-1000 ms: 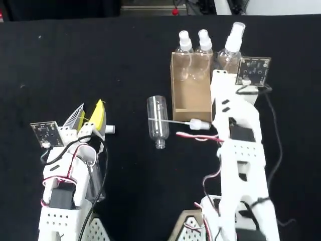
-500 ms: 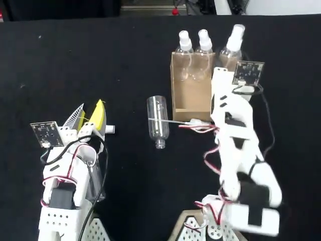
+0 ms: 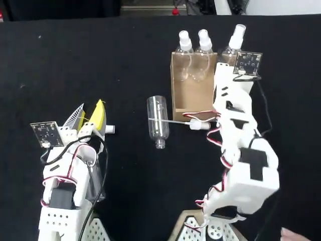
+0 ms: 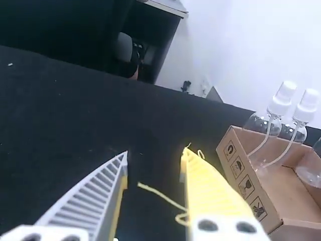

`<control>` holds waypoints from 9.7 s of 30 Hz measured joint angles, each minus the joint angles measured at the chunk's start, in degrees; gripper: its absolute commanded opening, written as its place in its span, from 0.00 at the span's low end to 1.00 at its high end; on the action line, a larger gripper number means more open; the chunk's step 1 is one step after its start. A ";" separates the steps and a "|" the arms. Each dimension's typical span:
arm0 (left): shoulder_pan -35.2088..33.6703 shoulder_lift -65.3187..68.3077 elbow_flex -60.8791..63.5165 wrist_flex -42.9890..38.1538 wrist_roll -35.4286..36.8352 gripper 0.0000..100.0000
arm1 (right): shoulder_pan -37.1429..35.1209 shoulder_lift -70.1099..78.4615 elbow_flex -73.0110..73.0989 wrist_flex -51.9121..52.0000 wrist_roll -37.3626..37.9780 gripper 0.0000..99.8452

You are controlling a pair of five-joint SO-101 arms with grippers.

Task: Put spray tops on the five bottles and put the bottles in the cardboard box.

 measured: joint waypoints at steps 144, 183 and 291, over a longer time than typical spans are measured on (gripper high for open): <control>0.00 0.00 0.00 0.00 -3.52 0.17 | -1.14 16.70 -4.57 -12.57 0.00 0.21; 0.00 0.00 0.00 0.00 -3.52 0.17 | -1.14 3.60 2.55 -0.79 0.00 0.10; 0.00 0.00 0.00 0.00 -3.52 0.17 | 36.31 41.14 -6.33 -62.59 5.01 0.01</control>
